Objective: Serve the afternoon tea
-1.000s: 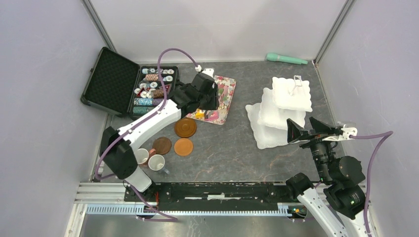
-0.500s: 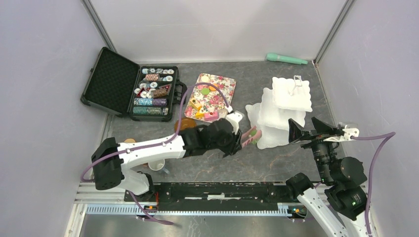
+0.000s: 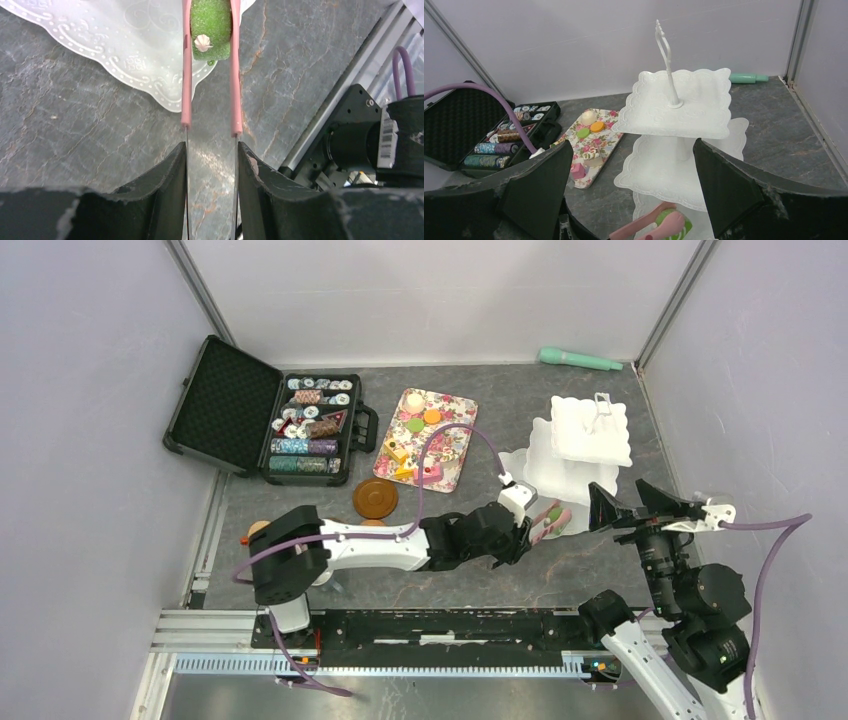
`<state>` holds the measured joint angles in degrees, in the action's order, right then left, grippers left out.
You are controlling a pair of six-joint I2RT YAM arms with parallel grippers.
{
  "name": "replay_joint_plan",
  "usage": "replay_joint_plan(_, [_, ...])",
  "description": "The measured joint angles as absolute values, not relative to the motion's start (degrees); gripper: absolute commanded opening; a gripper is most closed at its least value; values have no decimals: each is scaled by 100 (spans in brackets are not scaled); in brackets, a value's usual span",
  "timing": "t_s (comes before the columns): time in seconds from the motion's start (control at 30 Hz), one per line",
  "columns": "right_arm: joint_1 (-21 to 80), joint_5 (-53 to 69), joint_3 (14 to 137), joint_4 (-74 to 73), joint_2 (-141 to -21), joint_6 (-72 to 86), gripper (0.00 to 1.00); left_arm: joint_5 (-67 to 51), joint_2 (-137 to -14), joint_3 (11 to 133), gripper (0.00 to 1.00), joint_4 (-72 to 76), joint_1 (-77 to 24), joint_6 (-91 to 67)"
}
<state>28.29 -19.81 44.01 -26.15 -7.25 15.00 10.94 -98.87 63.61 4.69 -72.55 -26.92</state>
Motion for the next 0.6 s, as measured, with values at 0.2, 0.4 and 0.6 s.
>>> replay_joint_plan(0.2, [2829, -2003, 4534, -2709, -722, 1496, 98, 1258, -10407, 6587, 30, 952, -7345, -2689])
replay_joint_plan(0.4, [2829, -2005, 4576, -2764, -722, 1496, 98, 1413, -10906, 7140, 30, 1197, -7397, -2670])
replay_joint_plan(0.6, [2829, -2023, 4582, -2821, -720, 1496, 98, 1559, -11360, 7599, 32, 1334, -7397, -2587])
